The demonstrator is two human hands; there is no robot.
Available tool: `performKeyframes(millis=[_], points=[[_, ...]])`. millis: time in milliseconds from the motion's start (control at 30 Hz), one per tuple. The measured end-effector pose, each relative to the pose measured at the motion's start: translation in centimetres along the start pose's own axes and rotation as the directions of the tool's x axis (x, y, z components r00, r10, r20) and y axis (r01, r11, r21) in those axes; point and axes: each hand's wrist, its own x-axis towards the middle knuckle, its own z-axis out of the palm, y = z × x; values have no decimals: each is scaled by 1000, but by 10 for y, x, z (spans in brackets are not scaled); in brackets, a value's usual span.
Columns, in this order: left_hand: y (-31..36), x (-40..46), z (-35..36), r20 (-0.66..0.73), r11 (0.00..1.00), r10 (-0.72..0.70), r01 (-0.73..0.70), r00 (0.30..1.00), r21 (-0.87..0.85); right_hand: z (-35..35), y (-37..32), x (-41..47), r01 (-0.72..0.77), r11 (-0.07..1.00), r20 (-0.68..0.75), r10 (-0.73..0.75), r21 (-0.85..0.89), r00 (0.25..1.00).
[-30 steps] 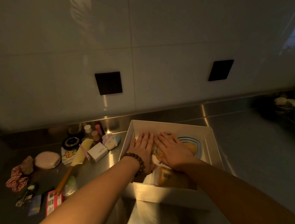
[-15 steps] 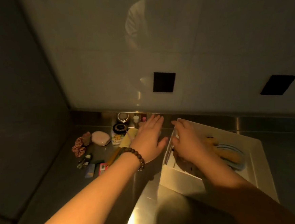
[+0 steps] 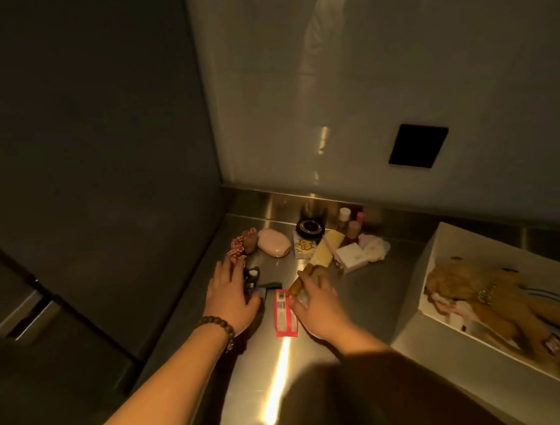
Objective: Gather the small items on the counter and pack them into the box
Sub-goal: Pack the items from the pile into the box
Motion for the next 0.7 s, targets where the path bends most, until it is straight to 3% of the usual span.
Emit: performKeyframes(millis=[267, 700], points=[[-17, -2, 31, 238, 991, 49, -78, 970, 111, 20, 6, 12, 21, 1000, -4, -21, -10, 1000], [-3, -59, 41, 138, 984, 95, -114, 986, 137, 24, 34, -38, 43, 999, -39, -44, -25, 998]])
